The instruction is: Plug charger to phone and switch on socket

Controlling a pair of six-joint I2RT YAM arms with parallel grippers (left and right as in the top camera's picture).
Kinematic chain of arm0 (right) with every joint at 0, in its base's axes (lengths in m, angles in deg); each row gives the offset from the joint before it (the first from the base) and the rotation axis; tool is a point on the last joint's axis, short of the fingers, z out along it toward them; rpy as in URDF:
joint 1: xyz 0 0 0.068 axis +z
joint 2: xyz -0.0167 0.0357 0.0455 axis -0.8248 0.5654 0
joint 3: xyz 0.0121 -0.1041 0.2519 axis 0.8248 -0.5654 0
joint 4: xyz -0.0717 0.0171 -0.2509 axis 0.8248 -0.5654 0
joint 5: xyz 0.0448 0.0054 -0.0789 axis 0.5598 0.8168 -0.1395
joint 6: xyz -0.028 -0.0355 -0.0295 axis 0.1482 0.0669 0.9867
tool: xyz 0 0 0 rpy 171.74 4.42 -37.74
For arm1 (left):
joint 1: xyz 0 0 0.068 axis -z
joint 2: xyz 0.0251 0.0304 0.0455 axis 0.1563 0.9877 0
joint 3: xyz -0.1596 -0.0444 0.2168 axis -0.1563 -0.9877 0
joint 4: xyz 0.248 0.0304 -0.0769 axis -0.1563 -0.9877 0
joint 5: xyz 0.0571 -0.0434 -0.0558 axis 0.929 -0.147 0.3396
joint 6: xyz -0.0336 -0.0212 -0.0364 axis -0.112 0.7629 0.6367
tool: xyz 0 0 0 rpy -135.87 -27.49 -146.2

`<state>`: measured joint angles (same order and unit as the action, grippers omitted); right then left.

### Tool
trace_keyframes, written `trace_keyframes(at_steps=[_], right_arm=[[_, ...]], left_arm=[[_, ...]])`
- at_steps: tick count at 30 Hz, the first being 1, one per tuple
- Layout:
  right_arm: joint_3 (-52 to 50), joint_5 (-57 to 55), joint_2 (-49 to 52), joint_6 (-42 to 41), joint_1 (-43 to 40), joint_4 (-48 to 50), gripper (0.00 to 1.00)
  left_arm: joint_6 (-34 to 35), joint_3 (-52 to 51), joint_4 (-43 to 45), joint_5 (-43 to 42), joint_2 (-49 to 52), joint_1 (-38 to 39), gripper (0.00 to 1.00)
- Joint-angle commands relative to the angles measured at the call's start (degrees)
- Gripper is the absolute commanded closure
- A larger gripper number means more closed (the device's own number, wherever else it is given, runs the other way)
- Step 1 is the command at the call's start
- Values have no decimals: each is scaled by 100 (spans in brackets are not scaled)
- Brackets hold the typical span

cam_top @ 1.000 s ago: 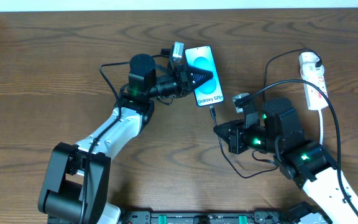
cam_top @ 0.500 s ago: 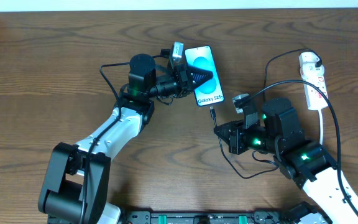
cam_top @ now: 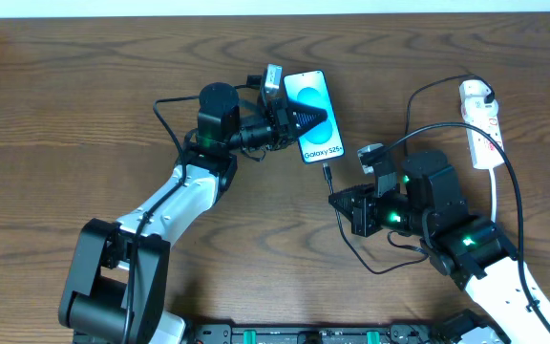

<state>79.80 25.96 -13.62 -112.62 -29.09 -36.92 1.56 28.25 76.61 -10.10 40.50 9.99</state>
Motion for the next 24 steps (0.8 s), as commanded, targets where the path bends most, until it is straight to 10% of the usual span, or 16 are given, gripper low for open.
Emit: trace_keyframes(at_steps=[1,24], right_arm=[[-4,-48,-55,-66,-15,50,99],[-4,-48,31,-66,-13,55,99]], left_arm=[[-37,-9,90,-37,-22,9,93],[-33,-9,90,-39,-22,9,92]])
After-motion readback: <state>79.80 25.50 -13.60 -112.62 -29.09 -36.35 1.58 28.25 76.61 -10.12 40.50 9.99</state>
